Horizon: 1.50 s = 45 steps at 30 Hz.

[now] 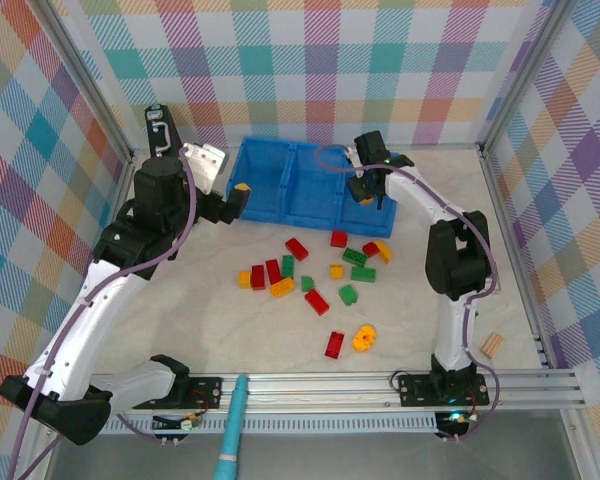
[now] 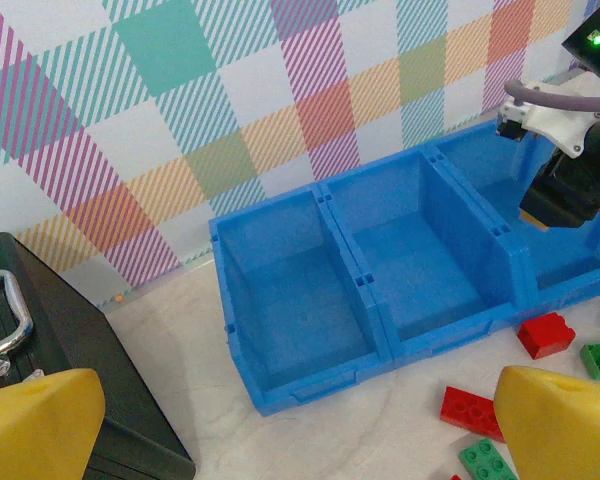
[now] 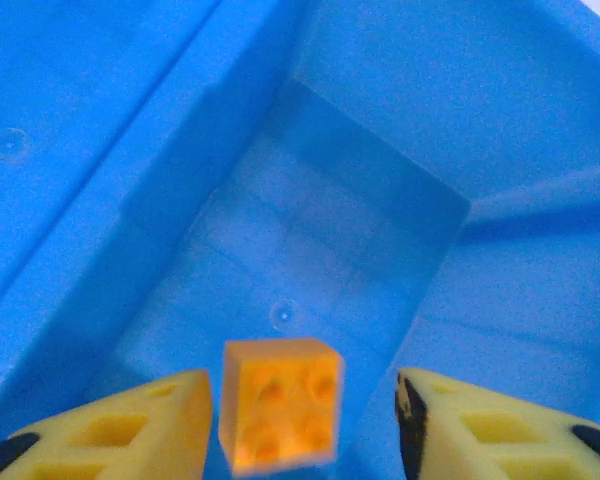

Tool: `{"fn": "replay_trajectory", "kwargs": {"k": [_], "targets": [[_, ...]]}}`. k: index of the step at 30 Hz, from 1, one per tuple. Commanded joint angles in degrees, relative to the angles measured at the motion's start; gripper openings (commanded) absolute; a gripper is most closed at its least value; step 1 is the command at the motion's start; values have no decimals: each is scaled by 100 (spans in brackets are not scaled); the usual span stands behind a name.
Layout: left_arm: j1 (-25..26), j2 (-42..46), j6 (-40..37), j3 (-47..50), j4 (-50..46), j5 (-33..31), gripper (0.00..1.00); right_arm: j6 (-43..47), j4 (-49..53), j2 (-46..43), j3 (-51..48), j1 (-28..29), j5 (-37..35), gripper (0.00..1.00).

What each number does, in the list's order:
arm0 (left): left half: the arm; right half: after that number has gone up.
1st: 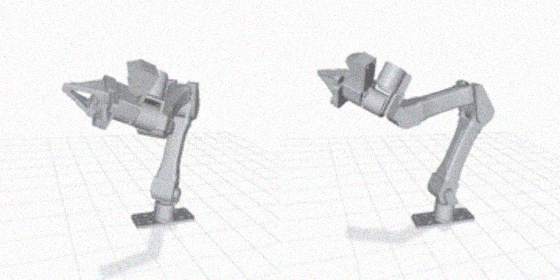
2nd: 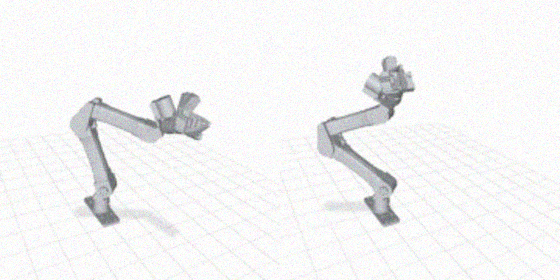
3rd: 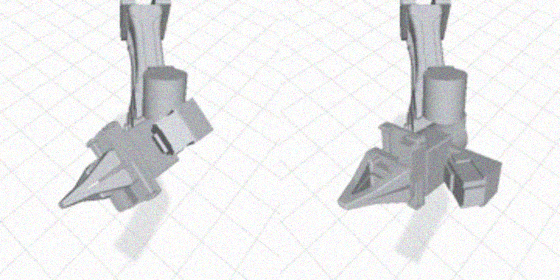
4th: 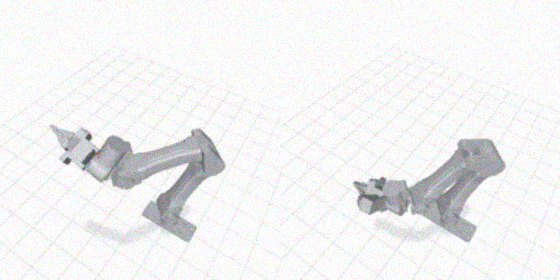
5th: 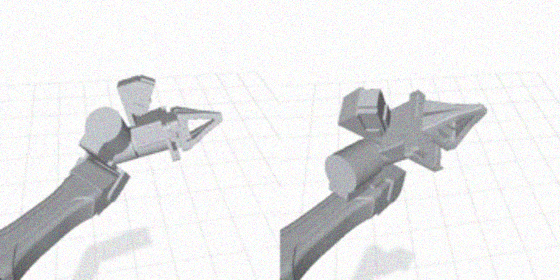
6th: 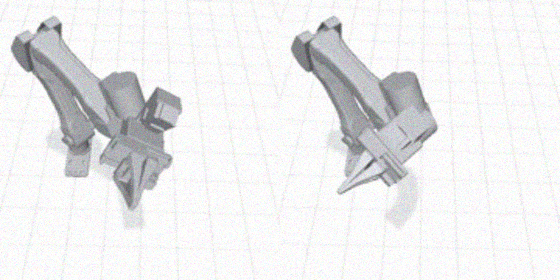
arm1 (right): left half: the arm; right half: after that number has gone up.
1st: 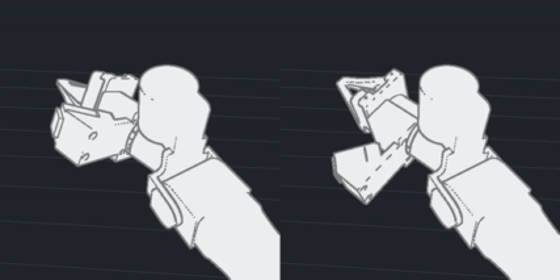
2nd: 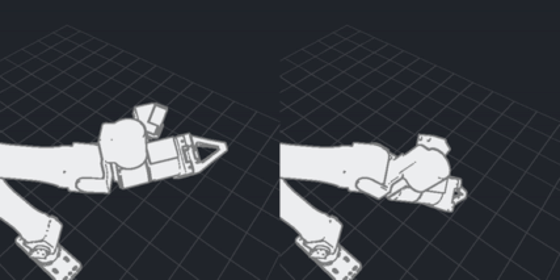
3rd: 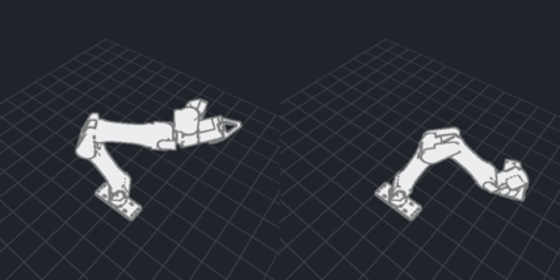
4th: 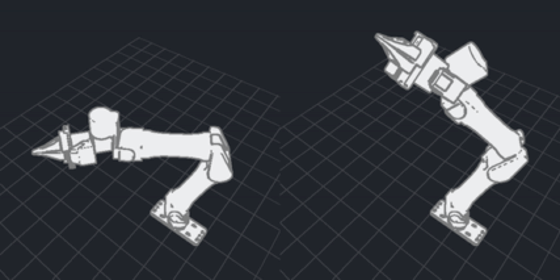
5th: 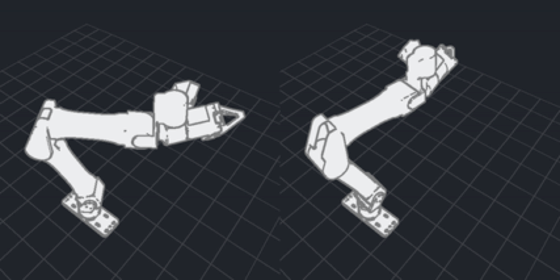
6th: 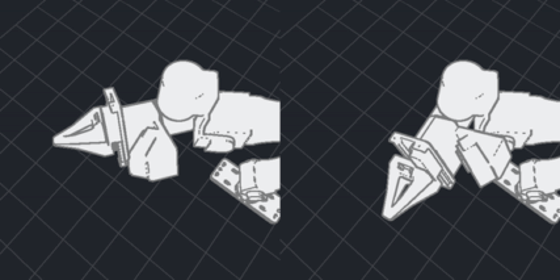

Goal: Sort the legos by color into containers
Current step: Place the lego in the container.

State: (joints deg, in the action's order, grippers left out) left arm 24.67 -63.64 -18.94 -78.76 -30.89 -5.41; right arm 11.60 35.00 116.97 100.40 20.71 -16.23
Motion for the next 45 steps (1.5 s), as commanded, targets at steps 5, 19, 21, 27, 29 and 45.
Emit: {"fn": "replay_trajectory", "kwargs": {"k": [5, 19, 21, 27, 29, 45], "targets": [[30, 85, -31, 113, 221, -181, 100, -59, 468, -806, -317, -40, -65, 76], [25, 168, -157, 430, 417, -266, 100, -2956, 604, -3901, -3272, -2786, 1646, 99], [22, 137, -163, 438, 426, -235, 100, -3171, 650, -3921, -3523, -3010, 1888, 100], [25, 81, -214, 573, 532, 76, 100, -3640, 216, -3769, -4189, -3142, 2074, 99], [27, 36, -215, 564, 523, 125, 100, -3702, 44, -3619, -4327, -3156, 2127, 99], [20, -241, -146, 509, 580, 6, 100, -3506, -266, -2040, -3857, -3276, 1345, 100]]}}
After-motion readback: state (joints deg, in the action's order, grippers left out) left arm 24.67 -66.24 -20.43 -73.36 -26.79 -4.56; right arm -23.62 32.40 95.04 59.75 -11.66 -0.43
